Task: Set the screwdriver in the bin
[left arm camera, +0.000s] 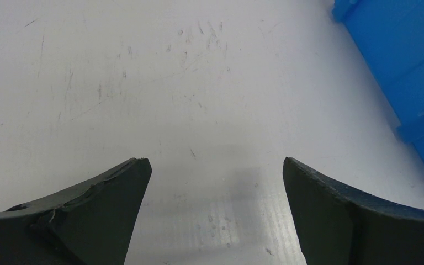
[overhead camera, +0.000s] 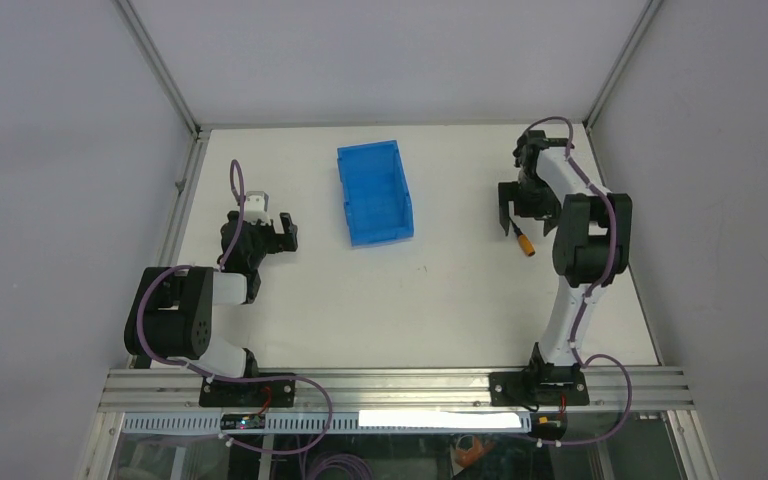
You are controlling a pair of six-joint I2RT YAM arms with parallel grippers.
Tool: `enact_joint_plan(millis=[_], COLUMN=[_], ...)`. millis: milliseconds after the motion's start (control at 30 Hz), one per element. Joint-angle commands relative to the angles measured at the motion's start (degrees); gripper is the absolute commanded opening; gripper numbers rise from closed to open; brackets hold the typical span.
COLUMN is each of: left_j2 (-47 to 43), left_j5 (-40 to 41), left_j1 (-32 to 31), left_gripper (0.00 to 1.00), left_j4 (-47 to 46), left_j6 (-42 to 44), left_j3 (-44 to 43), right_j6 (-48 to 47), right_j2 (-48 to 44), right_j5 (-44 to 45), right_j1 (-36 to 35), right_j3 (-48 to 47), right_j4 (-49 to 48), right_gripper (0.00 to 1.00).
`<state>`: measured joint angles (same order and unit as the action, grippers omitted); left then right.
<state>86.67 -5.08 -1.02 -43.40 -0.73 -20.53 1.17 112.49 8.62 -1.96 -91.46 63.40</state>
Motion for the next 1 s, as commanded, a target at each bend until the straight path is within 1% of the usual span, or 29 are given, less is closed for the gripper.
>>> enact_joint_plan(millis=[0,100,167,200,233,267,333,367,400,433,567,633,700,767,833,967], left_j2=[-0.28,-0.3,-0.29,-0.32,-0.28,-0.29,-0.28,-0.32,-0.28,-0.32,-0.3,-0.32,-0.28,-0.28,-0.32,-0.29], left_j5=[-0.94,-0.99,-0.98,-0.98,-0.94,-0.94,-0.98,-0.95,-0.98,-0.98,-0.99,-0.96,-0.98,-0.98,-0.97,-0.98], left_j1=[0.31,0.31,0.31,0.31,0.31,0.31,0.31,0.31,0.31,0.31,0.31,0.31,0.31,0.31,0.31,0.31], left_gripper=[0.99,0.99,0.99,0.99,0.99,0.99,0.99,0.99,0.99,0.99,0.99,0.99,0.99,0.99,0.99,0.99], left_j4=[-3.73,-3.72,-3.72,-3.71,-3.75,-3.76,-3.74,-3.76,-3.73,-3.76,-3.75,-3.79,-3.72,-3.73,-3.75,-3.77], left_j6=[-0.15,-0.16,-0.15,-0.16,-0.15,-0.15,-0.15,-0.15,-0.15,-0.1,-0.13,-0.15,-0.15,-0.15,-0.15,-0.15], left_j3=[-0.91,-0.91,-0.91,-0.91,-0.91,-0.91,-0.91,-0.91,-0.91,-0.91,-0.91,-0.91,-0.91,-0.91,-0.91,-0.91], right_j6=[-3.52,-3.72,-3.77,-4.0,-4.13,-4.15,-4.11,-4.03,-3.87,-3.69,-1.79,-0.06,1.91,3.93,6.01,10.34], right_j2=[4.26,8.14,9.85,10.5,10.79,11.17,11.28,11.02,10.6,9.75,5.32,4.21,4.61,5.33,5.03,4.01], right_j5=[-1.83,-2.12,-2.12,-2.12,-2.12,-2.01,-2.06,-2.11,-2.07,-1.83,-2.67,-4.15,-6.81,-9.07,-11.03,-14.0], right_j1=[0.99,0.99,1.03,0.99,0.99,1.01,1.0,0.91,0.86,0.76,0.29,0.29,0.3,0.29,0.05,-1.37], right_j3=[-2.62,-2.54,-2.54,-2.43,-2.37,-2.39,-2.75,-3.36,-3.9,-4.44,-8.52,-13.07,-19.17,-24.86,-29.29,-34.07], right_j4=[-0.63,-2.13,-2.85,-3.32,-3.66,-3.79,-3.4,-2.92,-2.2,-1.53,3.75,9.26,16.66,21.94,24.41,24.8], right_gripper=[0.9,0.86,0.81,0.77,0.7,0.58,0.3,0.18,0.04,0.0,0.0,0.0,0.0,0.0,0.0,0.0])
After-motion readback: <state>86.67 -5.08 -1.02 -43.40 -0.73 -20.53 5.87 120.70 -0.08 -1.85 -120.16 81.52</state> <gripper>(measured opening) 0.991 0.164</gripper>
